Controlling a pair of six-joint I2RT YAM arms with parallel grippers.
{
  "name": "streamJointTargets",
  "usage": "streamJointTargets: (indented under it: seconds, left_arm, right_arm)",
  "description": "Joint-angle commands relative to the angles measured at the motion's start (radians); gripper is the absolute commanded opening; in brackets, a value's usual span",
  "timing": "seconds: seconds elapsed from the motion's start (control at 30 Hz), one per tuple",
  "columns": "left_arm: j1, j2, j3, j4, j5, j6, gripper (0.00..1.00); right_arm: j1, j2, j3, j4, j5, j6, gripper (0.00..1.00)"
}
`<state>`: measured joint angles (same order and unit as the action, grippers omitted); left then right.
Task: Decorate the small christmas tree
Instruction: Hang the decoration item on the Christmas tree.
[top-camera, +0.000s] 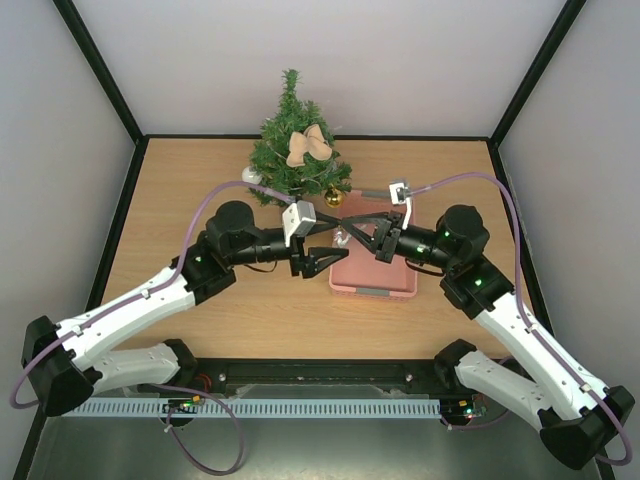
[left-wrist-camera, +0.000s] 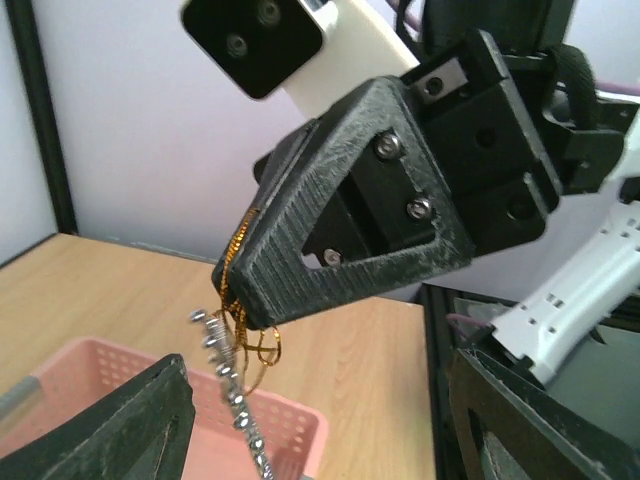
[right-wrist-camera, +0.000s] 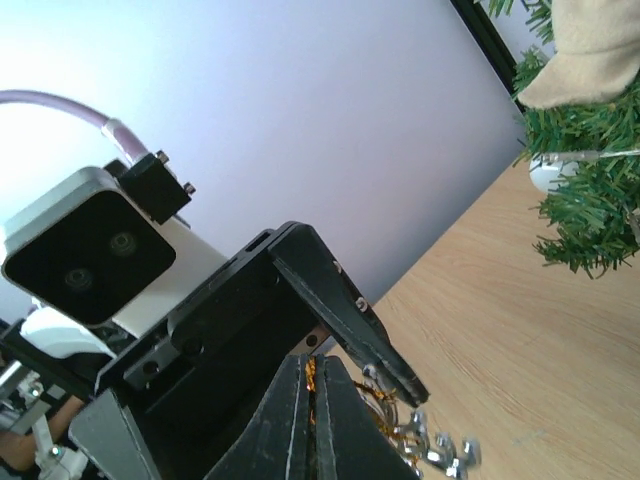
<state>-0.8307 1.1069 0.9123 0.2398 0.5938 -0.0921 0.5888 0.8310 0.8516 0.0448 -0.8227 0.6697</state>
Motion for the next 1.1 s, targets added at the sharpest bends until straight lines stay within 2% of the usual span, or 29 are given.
streamJointTargets:
  seconds: [0.0,0.1,0.2,0.27,0.37,0.4,0.57,0.73,0.87,1.07]
  left_arm:
    - [-0.042,0.016,0.028,-0.001,-0.220,0.053,0.72]
    - [-0.057,0.019,0.019,0.009,-0.353,0.062,0.67]
    - [-0.058,0.021,0.012,0.009,-0.408,0.074,0.58]
    - [-0.058,0.012,-0.001,0.023,-0.400,0.083,0.48]
    - [-0.059,-0.022,-0.028,0.044,-0.382,0.091,0.24]
    - [-0.060,-0.031,-0.036,0.043,-0.377,0.095,0.19]
    - [-0.059,-0.057,-0.035,-0.018,-0.303,0.132,0.05]
    - [-0.059,-0.082,-0.022,-0.093,-0.238,0.161,0.02]
    - [-0.056,-0.095,-0.009,-0.163,-0.218,0.188,0.02]
    - [-0.052,-0.095,0.014,-0.242,-0.214,0.207,0.02]
  right_arm:
    - [0.009,-0.014,-0.016,0.130,0.037,0.083,0.02]
    - [0.012,-0.012,-0.016,0.159,0.049,0.109,0.02]
    - [0.013,-0.009,-0.015,0.164,0.055,0.121,0.02]
    - [0.014,-0.008,-0.015,0.157,0.059,0.120,0.02]
    - [0.014,-0.014,-0.005,0.117,0.070,0.082,0.02]
    - [0.014,-0.019,-0.001,0.092,0.080,0.061,0.02]
    - [0.014,-0.028,0.024,-0.038,0.116,-0.066,0.02]
    - [0.014,-0.043,0.056,-0.169,0.197,-0.217,0.06]
    - [0.014,-0.060,0.048,-0.190,0.213,-0.284,0.08]
    - [0.014,-0.086,0.022,-0.183,0.219,-0.329,0.03]
